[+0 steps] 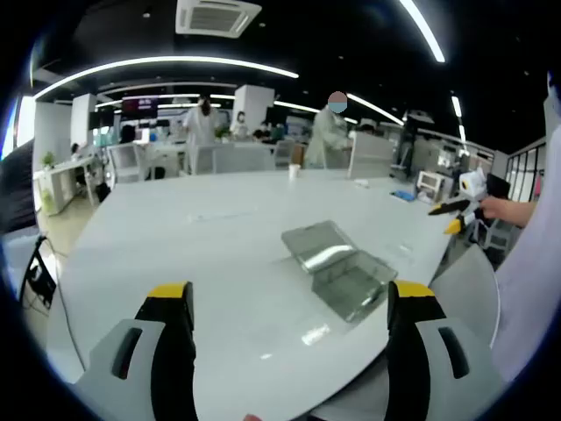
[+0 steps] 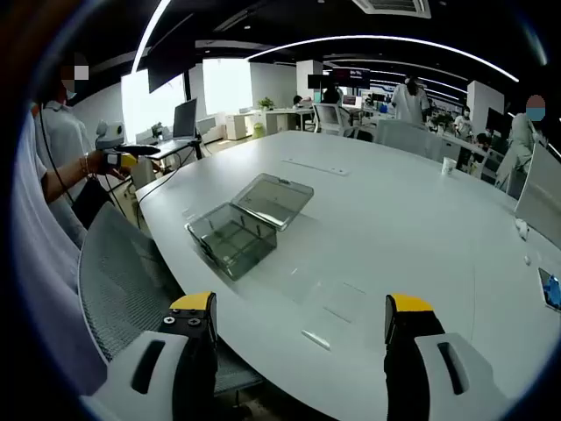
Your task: Insert the divider into the dual guide fixture by aligning both edges with the guide slots and pushing it downward to the bottom, including one-sided entry, uneven engagement, binding, and posture correction.
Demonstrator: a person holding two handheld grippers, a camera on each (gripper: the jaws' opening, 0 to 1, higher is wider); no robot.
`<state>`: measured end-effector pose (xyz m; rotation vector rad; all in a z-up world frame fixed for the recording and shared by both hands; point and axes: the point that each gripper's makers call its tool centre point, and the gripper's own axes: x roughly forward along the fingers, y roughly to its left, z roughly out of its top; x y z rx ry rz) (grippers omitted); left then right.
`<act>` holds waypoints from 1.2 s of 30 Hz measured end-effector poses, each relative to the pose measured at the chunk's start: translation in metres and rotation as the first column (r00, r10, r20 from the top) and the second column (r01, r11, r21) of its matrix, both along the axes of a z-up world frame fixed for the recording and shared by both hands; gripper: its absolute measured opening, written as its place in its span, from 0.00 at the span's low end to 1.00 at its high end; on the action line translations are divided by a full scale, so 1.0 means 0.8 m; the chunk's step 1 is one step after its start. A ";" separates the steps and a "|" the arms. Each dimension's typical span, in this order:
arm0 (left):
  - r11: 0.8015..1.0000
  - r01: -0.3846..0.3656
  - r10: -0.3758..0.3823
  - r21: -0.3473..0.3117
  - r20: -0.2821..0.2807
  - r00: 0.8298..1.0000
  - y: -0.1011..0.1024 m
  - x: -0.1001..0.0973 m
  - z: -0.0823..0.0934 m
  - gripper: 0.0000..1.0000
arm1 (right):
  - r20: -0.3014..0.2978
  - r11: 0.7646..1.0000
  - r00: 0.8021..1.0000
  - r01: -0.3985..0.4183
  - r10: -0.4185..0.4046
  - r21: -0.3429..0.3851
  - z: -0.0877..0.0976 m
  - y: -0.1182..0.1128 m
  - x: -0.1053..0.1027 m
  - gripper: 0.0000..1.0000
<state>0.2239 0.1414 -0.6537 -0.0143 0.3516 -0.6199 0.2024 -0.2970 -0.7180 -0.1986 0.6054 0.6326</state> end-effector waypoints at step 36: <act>1.000 -0.005 0.005 -0.008 0.007 1.000 0.003 -0.001 0.003 0.89 | 0.000 1.000 1.000 0.000 0.000 -0.007 0.002 0.001 0.001 0.76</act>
